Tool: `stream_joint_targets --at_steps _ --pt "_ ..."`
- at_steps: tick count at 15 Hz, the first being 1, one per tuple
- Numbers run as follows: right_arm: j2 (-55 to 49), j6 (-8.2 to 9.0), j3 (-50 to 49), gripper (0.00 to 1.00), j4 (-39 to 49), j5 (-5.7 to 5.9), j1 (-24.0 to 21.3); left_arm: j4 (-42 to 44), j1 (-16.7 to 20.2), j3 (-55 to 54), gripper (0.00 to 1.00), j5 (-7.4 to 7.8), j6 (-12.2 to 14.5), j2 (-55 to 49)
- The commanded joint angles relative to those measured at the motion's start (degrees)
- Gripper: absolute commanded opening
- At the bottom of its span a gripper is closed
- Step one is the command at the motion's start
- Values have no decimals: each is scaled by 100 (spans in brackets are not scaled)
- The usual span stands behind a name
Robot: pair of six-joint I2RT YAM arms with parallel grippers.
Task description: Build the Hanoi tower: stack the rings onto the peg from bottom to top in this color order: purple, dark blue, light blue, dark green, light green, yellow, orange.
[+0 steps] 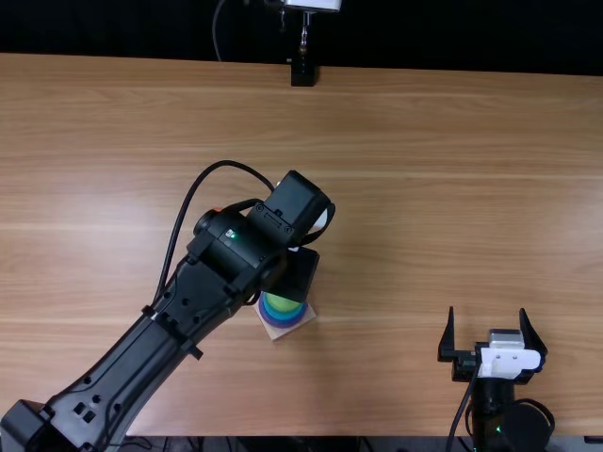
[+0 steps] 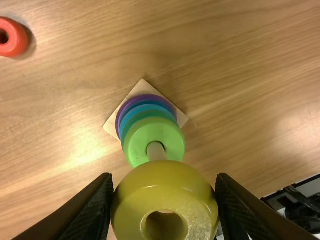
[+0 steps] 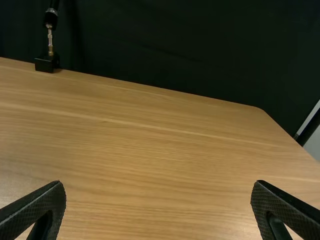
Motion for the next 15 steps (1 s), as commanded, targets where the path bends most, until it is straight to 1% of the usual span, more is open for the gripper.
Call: stream_joint_targets --at_steps 1,4,6,7,8,9,10,11,12,13,15 --pt "-69 -5 -92 100 -48 68 -60 0 -85 205 0 -24 -99 115" --pt "-69 -5 -92 100 -48 68 -60 21 -120 196 0 -3 -99 123" --pt "-69 -16 -92 100 -48 68 -60 10 -120 161 0 60 -99 132" --pt "-69 -5 -92 100 -48 68 -60 21 -112 152 8 71 -88 132" --pt "-69 -16 -92 100 -48 68 -60 0 -85 134 41 103 -88 167" --pt "-69 -5 -101 100 -48 68 -60 -63 -41 108 80 240 -88 194" --pt "-69 -16 -92 100 -48 68 -60 -74 20 -15 100 598 -99 185" --pt "-69 -5 -101 100 -48 68 -60 -74 134 -164 100 1062 -88 185" --pt "-69 -16 -101 100 -48 68 -60 -74 301 -261 100 1442 -88 185" --pt "-69 -5 -92 100 -48 68 -60 -74 424 -296 100 1526 -88 185" --pt "-69 -5 -92 100 -48 68 -60 -74 583 -287 100 1569 -67 194"
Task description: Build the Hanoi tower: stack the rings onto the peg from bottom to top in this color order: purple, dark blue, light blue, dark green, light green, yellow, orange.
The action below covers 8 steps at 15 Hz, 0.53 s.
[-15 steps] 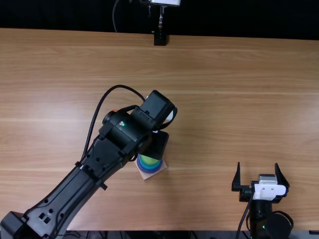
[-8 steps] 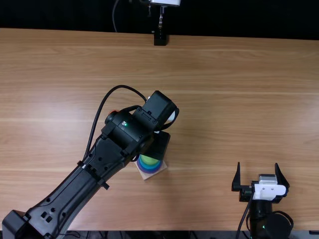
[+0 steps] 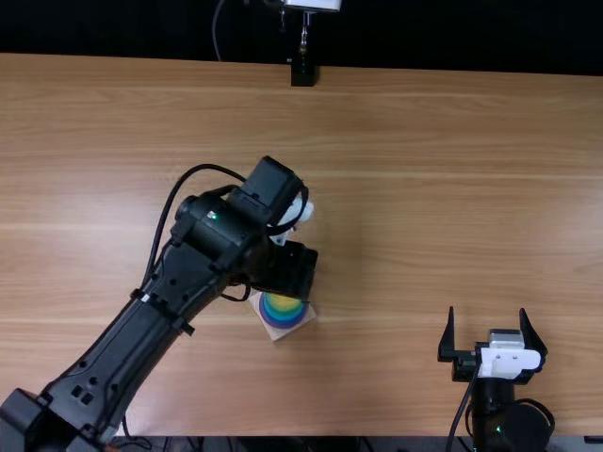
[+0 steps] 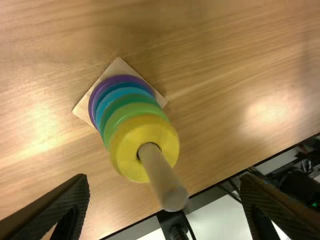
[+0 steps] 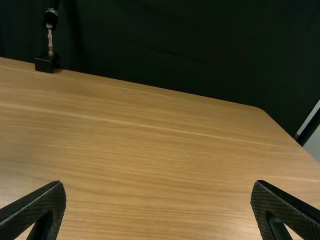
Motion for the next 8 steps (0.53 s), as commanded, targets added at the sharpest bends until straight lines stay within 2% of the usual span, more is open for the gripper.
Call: stream_joint_targets --at_steps 1,3,5,8 --pt "-69 -16 -92 100 -50 68 -60 55 93 -62 100 245 -7 102" --pt "-69 -16 -92 100 -50 68 -60 108 252 70 100 182 4 102" --pt "-69 -16 -101 100 -50 68 -60 255 612 509 100 213 46 120" --pt "-69 -16 -92 100 -50 68 -60 1120 1201 702 100 255 46 216"
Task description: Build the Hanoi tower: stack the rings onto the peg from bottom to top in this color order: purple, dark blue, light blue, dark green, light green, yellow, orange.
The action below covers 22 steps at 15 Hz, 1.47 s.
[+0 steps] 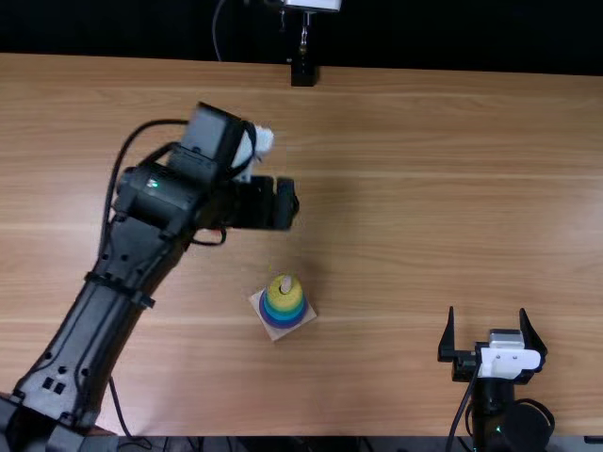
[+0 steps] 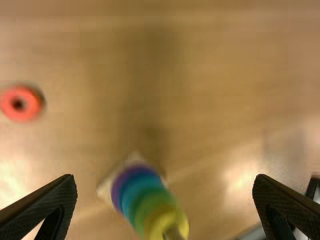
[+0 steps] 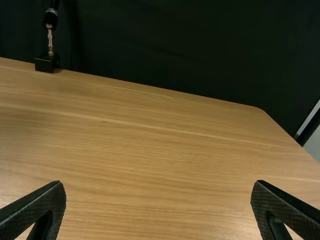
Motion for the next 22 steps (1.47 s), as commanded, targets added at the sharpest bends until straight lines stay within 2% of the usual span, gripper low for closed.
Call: stream_joint_targets --at_steps 1,4,5,6,7,8,9,10,12,13,14,16,18,21,22 --pt "-69 -16 -95 100 -48 66 -62 -4 273 97 100 78 29 228" --pt "-69 -16 -95 100 -48 66 -62 460 502 35 100 -27 50 236" --pt "-69 -16 -103 100 -48 66 -62 619 589 35 100 -122 71 245" --pt "-69 -16 -95 100 -48 66 -62 703 607 35 100 -354 451 254" --pt "-69 -16 -95 100 -48 66 -62 714 598 35 100 -723 1474 333" --pt "-69 -16 -95 100 -48 66 -62 661 572 35 100 -1293 2665 412" --pt "-69 -16 -95 100 -48 66 -62 671 572 0 100 -1831 3446 465" --pt "-69 -16 -95 100 -48 66 -62 714 581 -167 100 -1999 3752 500" --pt "-69 -16 -95 100 -48 66 -62 703 598 -633 100 -1883 3688 526" --pt "-69 -5 -103 100 -48 66 -62 692 589 -694 100 -1883 3520 702" --pt "-69 -16 -95 100 -48 66 -62 619 581 -685 100 -1968 3319 843" --pt "-69 -16 -103 100 -48 66 -62 608 581 -677 100 -1989 3245 957" --pt "-69 -16 -95 100 -48 66 -62 619 616 -694 100 -1894 3214 1194" --pt "-69 -5 -103 100 -48 66 -62 714 633 -703 100 -1852 2760 1432" --pt "-69 -16 -95 100 -48 66 -62 714 633 -694 100 -1809 2760 1520"
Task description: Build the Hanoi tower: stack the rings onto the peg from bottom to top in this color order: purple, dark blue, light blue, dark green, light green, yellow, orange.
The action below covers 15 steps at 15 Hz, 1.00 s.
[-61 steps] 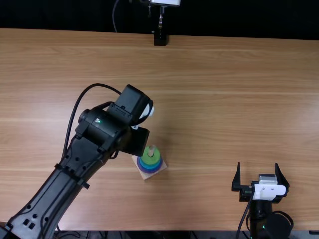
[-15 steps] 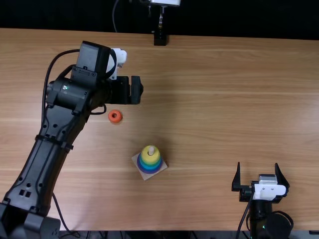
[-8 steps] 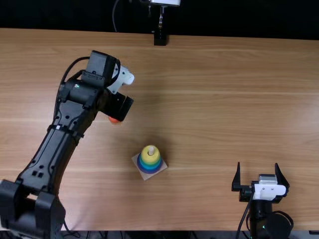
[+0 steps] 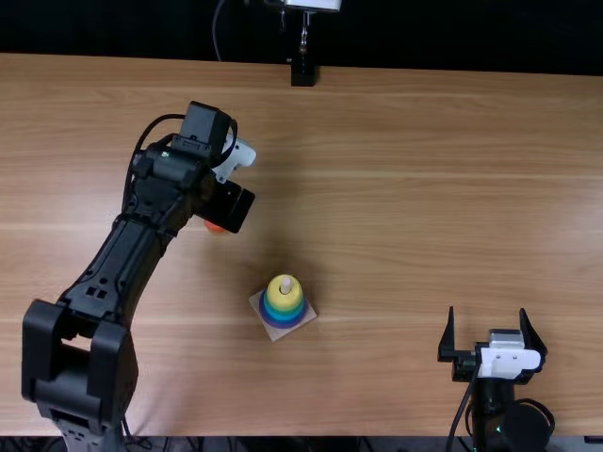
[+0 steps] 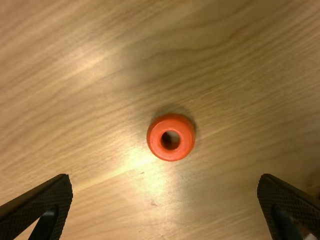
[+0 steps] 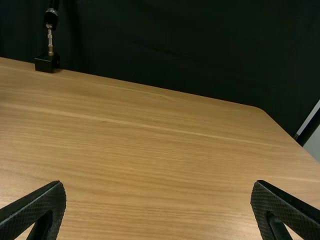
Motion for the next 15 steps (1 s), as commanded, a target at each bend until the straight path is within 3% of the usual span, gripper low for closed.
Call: stream_joint_targets --at_steps 1,15 --pt "-69 -16 -92 100 -48 64 -60 10 100 -115 100 83 -134 230" --pt "-69 -16 -92 100 -48 64 -60 20 179 -97 100 83 -102 1101"
